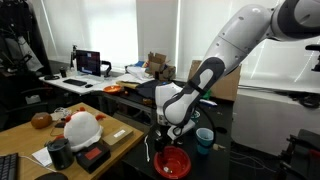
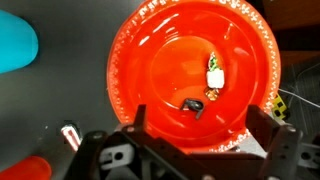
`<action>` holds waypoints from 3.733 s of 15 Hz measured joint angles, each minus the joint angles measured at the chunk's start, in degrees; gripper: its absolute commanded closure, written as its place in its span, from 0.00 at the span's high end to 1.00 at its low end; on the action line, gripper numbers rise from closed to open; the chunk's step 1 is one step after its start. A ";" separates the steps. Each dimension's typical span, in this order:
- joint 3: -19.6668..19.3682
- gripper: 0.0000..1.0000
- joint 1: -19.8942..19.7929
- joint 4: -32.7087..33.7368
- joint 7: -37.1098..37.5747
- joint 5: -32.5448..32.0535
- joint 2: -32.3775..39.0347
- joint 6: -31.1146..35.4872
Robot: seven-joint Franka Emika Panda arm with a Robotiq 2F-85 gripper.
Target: Put the sweets inside the blue cup.
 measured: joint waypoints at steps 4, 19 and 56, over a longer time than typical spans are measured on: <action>0.12 1.00 0.19 1.47 0.17 2.01 1.73 -0.07; 2.62 1.00 -0.11 0.76 -4.65 3.03 3.04 -0.22; -1.61 1.00 3.31 0.48 -5.54 -0.68 5.08 1.72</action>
